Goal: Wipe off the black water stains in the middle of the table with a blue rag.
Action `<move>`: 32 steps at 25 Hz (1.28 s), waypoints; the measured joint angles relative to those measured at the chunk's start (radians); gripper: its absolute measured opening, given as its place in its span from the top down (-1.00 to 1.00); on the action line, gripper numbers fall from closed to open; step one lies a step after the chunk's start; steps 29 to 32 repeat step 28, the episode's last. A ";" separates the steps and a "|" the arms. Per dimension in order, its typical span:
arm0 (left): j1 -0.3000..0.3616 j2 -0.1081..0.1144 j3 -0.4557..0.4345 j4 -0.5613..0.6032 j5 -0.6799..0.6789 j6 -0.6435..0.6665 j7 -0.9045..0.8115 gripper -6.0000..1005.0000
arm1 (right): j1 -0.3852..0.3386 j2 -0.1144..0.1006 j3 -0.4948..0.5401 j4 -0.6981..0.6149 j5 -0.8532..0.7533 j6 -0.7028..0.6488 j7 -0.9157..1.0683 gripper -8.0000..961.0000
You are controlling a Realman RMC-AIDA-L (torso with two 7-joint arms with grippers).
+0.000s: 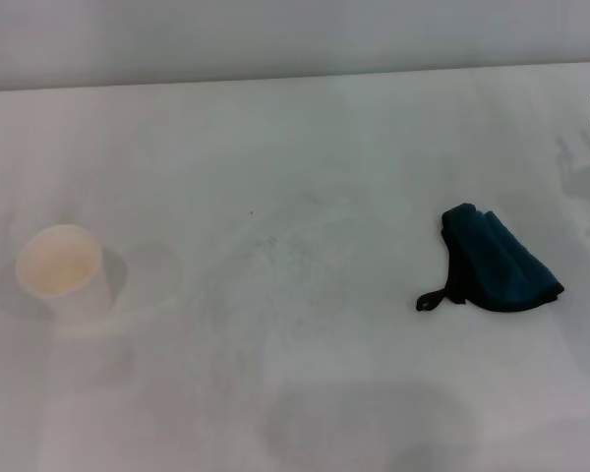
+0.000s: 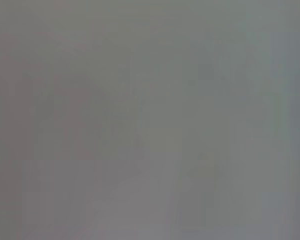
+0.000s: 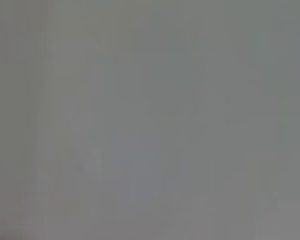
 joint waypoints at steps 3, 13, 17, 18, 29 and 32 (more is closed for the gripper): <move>-0.008 -0.001 0.001 0.009 0.000 -0.030 0.001 -0.75 | -0.004 0.000 0.000 -0.005 0.000 -0.007 0.000 0.32; -0.041 0.000 -0.001 0.021 -0.004 -0.055 -0.006 -0.76 | -0.004 0.000 0.016 -0.002 0.007 0.008 -0.003 -0.17; -0.055 0.002 0.003 0.022 -0.003 -0.064 -0.006 -0.76 | -0.001 0.000 0.037 0.002 0.012 -0.007 -0.003 -0.17; -0.062 0.002 0.007 0.019 0.000 -0.081 -0.004 -0.76 | 0.000 0.000 0.039 0.000 0.012 -0.018 -0.003 -0.17; -0.070 0.005 0.000 0.013 -0.011 -0.082 0.027 -0.76 | 0.001 -0.001 0.068 -0.010 0.012 -0.029 -0.011 -0.17; -0.070 0.005 0.000 0.013 -0.011 -0.082 0.027 -0.76 | 0.001 -0.001 0.068 -0.010 0.012 -0.029 -0.011 -0.17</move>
